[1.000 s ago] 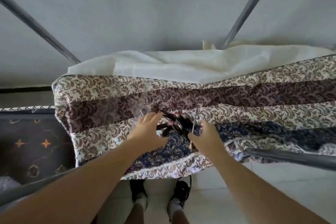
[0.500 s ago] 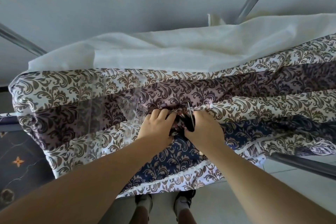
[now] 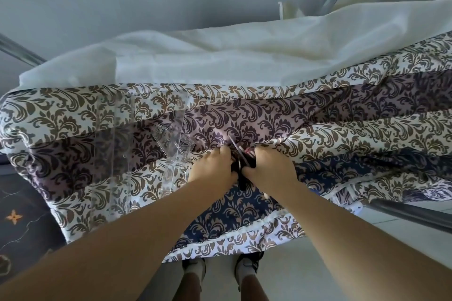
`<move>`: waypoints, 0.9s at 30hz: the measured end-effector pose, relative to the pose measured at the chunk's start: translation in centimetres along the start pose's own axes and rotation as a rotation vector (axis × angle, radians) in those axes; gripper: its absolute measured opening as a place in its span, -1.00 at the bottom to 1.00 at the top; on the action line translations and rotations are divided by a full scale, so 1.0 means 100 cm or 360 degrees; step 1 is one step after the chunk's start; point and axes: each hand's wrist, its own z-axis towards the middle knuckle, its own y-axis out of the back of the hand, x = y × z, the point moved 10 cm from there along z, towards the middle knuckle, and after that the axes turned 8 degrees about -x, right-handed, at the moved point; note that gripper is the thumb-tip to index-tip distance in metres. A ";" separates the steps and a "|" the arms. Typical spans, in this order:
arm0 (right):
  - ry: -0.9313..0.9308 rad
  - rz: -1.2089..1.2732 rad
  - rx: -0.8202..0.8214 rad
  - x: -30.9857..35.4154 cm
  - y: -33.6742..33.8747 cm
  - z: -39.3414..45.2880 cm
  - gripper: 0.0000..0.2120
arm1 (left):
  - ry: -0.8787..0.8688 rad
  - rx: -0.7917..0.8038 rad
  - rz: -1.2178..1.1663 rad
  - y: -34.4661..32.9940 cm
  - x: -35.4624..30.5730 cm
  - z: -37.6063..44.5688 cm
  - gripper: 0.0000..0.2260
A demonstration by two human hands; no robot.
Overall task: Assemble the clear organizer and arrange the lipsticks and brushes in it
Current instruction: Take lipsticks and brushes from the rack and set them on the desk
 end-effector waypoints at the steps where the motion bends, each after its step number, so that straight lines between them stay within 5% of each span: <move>1: -0.0031 0.0057 0.0030 -0.003 0.000 0.001 -0.72 | 0.0091 0.0014 -0.0062 0.003 0.005 0.000 -0.68; 8: -0.0319 0.0663 0.0057 -0.029 0.006 0.000 -0.70 | 0.0346 -0.0068 -0.0593 0.019 0.003 -0.007 -0.65; 13: -0.0392 0.1025 0.0019 -0.038 0.014 -0.004 -0.86 | 0.0438 0.0038 -0.0275 -0.002 -0.003 -0.008 -0.63; 18: -0.0501 0.1258 0.0023 -0.041 0.019 -0.015 -0.72 | 0.0436 -0.0016 -0.0191 -0.002 -0.010 -0.010 -0.72; 24: -0.0755 0.1586 0.0105 -0.037 0.048 -0.040 -0.74 | 0.0555 0.0037 -0.1132 0.036 0.001 -0.028 -0.84; 27: -0.0742 0.1972 0.0197 -0.013 0.083 -0.067 -0.78 | 0.0556 -0.0015 -0.1300 0.091 0.009 -0.064 -0.85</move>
